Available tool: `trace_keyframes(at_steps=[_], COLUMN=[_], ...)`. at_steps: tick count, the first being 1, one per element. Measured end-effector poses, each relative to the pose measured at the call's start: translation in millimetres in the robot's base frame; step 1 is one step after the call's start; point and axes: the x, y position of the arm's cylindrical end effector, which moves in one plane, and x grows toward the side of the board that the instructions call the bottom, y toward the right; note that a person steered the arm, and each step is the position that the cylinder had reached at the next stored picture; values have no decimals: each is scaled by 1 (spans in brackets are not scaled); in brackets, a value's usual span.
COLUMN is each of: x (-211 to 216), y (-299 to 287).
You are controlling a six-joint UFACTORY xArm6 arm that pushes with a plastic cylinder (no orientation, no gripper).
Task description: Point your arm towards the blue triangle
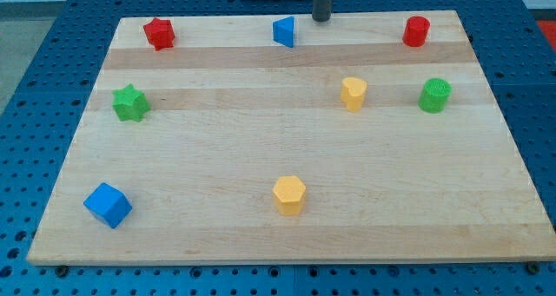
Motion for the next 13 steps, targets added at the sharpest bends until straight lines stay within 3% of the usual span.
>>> trace_keyframes(at_steps=[4,5,6,8,13], x=[0,0,0,0,-3], y=[-9,-45,-45,21,4])
